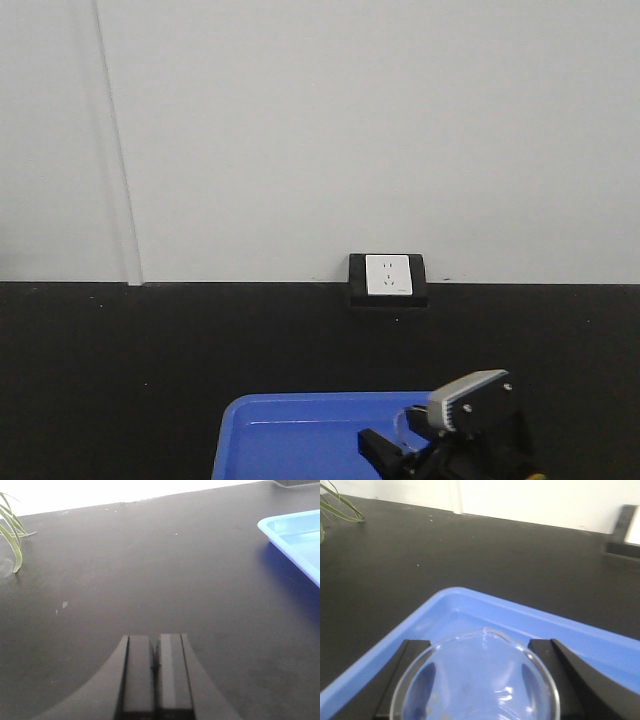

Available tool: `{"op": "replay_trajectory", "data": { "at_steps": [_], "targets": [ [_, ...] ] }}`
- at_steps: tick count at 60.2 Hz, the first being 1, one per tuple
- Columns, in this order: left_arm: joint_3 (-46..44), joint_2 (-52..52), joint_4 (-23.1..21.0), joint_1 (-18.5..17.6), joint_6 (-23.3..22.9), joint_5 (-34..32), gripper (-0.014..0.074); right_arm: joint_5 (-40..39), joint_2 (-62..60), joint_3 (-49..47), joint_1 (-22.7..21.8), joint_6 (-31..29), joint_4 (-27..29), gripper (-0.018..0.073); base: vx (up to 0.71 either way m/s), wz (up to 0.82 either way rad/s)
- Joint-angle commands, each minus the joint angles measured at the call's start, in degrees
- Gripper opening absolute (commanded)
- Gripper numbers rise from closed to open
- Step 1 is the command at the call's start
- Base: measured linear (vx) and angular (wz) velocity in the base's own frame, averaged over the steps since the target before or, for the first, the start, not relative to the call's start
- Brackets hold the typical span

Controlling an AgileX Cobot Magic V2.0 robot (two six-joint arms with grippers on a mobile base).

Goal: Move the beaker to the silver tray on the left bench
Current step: 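Lift the beaker out of the blue tray with the right gripper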

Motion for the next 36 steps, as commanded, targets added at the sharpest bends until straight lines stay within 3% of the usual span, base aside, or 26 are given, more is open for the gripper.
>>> {"op": "replay_trajectory", "data": {
  "at_steps": [1,19,36],
  "targets": [
    [1.1,-0.4,-0.2,-0.4,-0.1,-4.3,0.0001,3.2,-10.1,3.0,-0.2,0.0,0.6,-0.0014,0.00,0.00],
    [1.1,-0.4,-0.2,-0.4,-0.1,-4.3,0.0001,11.8,-32.8,15.3,-0.2,-0.2,0.6,-0.0014,0.00,0.00],
    [1.1,-0.4,-0.2,-0.4,-0.1,-4.3,0.0001,12.8,-42.9,20.7,-0.2,-0.2,0.6,-0.0014,0.00,0.00]
  ]
}}
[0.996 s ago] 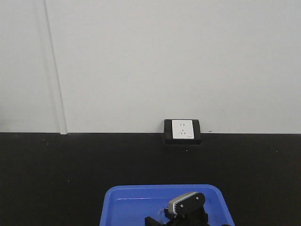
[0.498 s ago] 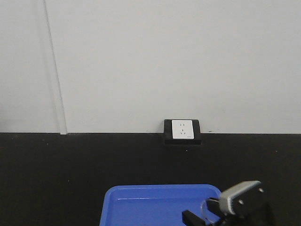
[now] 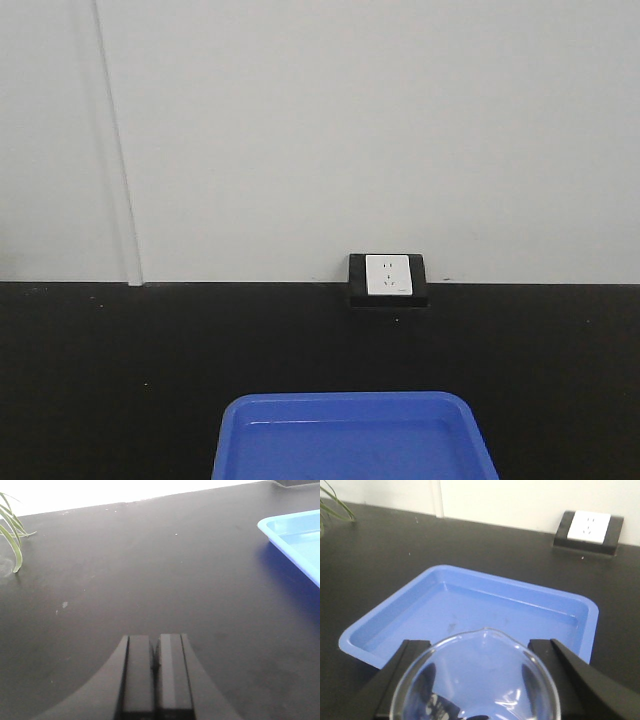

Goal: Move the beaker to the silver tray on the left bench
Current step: 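Lift the beaker out of the blue tray with the right gripper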

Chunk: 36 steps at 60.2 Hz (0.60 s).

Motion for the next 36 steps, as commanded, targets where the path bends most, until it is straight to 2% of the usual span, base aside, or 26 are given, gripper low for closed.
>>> {"op": "replay_trajectory", "data": {
  "at_steps": [1,36],
  "targets": [
    [1.1,-0.4,-0.2,-0.4,-0.1,-4.3,0.0001,-4.3,-1.8,-0.4,-0.2,-0.2,0.2,-0.0014,0.00,0.00],
    [1.1,-0.4,-0.2,-0.4,-0.1,-4.3,0.0001,-3.1,-2.0,0.0,-0.2,-0.2,0.2,-0.0014,0.00,0.00]
  ]
}}
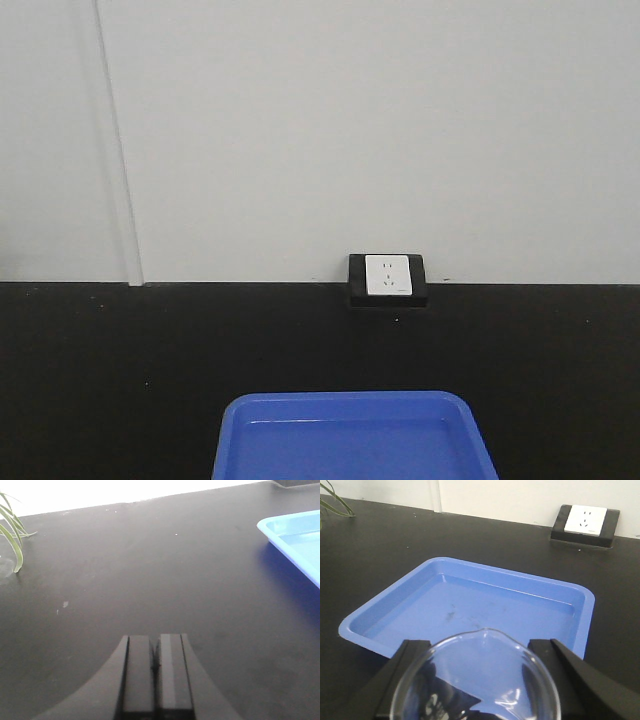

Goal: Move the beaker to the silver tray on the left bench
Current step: 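Lift the beaker out of the blue tray with the right gripper, then drive the base to the bench with the silver tray, holding the beaker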

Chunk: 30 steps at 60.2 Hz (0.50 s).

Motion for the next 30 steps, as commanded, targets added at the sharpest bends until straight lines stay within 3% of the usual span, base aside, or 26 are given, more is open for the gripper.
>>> {"op": "replay_trajectory", "data": {
  "at_steps": [1,30],
  "targets": [
    [1.1,-0.4,-0.2,-0.4,-0.1,-4.3,0.0001,-4.5,-0.3,-1.7,-0.2,-0.2,0.0,-0.0014,-0.02,0.00],
    [1.1,-0.4,-0.2,-0.4,-0.1,-4.3,0.0001,-4.5,-0.3,-1.7,-0.2,-0.2,0.0,-0.0013,-0.10,-0.04]
  ]
}}
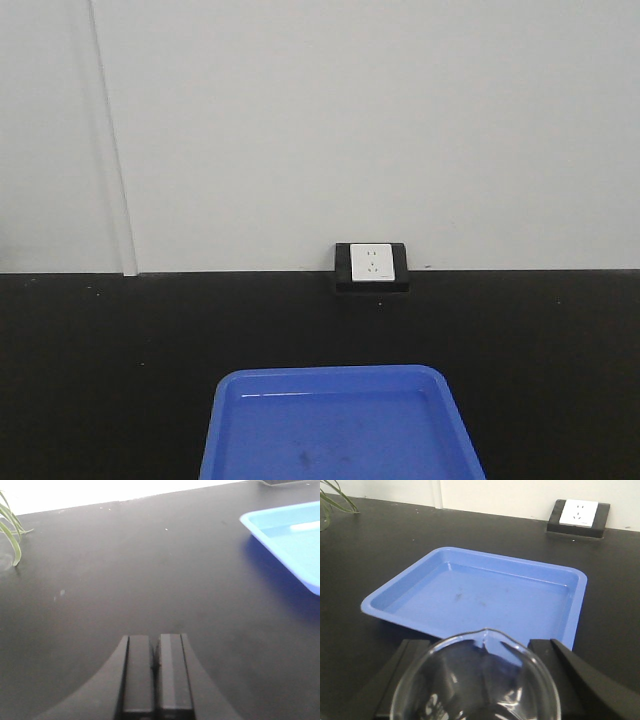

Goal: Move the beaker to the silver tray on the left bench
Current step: 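Drive the base to the bench with the silver tray, holding the beaker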

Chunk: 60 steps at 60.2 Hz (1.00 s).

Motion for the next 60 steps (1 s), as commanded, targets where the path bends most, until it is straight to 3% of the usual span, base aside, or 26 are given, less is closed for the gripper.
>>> {"op": "replay_trajectory", "data": {
  "at_steps": [1,32,60],
  "targets": [
    [1.1,-0.4,-0.2,-0.4,-0.1,-4.3,0.0001,-4.5,-0.3,-1.7,-0.2,-0.2,0.0,-0.0013,-0.19,-0.05],
    [1.1,-0.4,-0.2,-0.4,-0.1,-4.3,0.0001,-4.5,-0.3,-1.7,-0.2,-0.2,0.0,-0.0011,-0.22,-0.08],
    [1.1,-0.4,-0.2,-0.4,-0.1,-4.3,0.0001,-4.5,-0.3,-1.7,-0.2,-0.2,0.0,-0.0010,-0.31,0.23]
  ]
}}
